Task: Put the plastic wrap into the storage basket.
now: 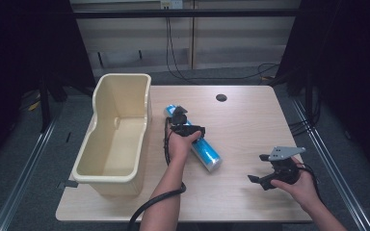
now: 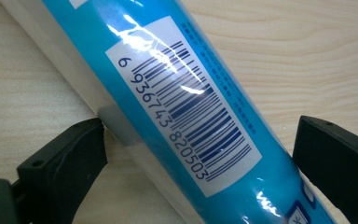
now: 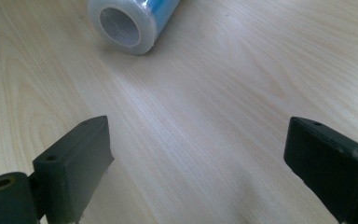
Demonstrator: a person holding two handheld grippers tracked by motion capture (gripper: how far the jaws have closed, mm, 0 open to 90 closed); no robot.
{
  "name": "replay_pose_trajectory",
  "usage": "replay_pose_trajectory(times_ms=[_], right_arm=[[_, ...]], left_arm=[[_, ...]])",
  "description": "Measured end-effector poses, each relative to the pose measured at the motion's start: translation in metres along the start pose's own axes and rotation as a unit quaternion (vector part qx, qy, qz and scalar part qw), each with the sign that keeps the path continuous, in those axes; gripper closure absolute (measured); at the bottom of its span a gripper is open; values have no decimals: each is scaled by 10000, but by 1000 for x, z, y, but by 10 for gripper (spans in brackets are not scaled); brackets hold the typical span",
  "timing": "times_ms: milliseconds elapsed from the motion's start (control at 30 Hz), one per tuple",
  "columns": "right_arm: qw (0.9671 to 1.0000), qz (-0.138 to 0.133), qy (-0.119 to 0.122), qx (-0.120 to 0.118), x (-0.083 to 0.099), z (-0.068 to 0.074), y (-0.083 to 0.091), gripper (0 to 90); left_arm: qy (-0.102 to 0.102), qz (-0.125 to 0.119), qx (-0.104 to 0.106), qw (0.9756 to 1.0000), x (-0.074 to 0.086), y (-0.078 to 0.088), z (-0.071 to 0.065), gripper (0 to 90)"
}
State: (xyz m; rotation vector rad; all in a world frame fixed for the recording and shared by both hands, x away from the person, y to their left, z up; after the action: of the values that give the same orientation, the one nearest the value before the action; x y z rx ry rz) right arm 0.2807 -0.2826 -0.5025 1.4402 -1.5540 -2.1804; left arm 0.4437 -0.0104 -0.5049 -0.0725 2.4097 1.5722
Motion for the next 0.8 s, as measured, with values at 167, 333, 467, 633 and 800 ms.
replay_pose_trajectory(times_ms=[167,333,467,633,800], right_arm=[[10000,-34,-3,8,1,-1,2,72],[10000,-40,-4,27,1,-1,2,73],[10000,-39,-9,37,0,-1,2,73],[10000,-9,12,15,0,1,1,75],[10000,-13,71,3,-1,1,0,75]], left_arm=[[-83,415,-148,9990,7,-3,9,82],[-127,630,-252,9976,11,4,13,113],[-197,727,-377,9964,13,8,16,138],[-395,845,-550,9941,16,13,22,154],[-469,812,-627,9936,15,13,21,152]])
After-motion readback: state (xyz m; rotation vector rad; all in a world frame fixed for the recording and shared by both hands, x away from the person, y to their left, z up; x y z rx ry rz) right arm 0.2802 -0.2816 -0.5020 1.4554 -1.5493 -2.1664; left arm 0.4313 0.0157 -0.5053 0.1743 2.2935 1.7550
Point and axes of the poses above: each handheld gripper's, and its own axes: y roughly backward along the jaws, x roughly out of its underside, z roughly to its left, the point moved 4 cm from there along -y, roughly forward along the jaws, and after that the axes turned 10 degrees about z, right-handed, at the moved point
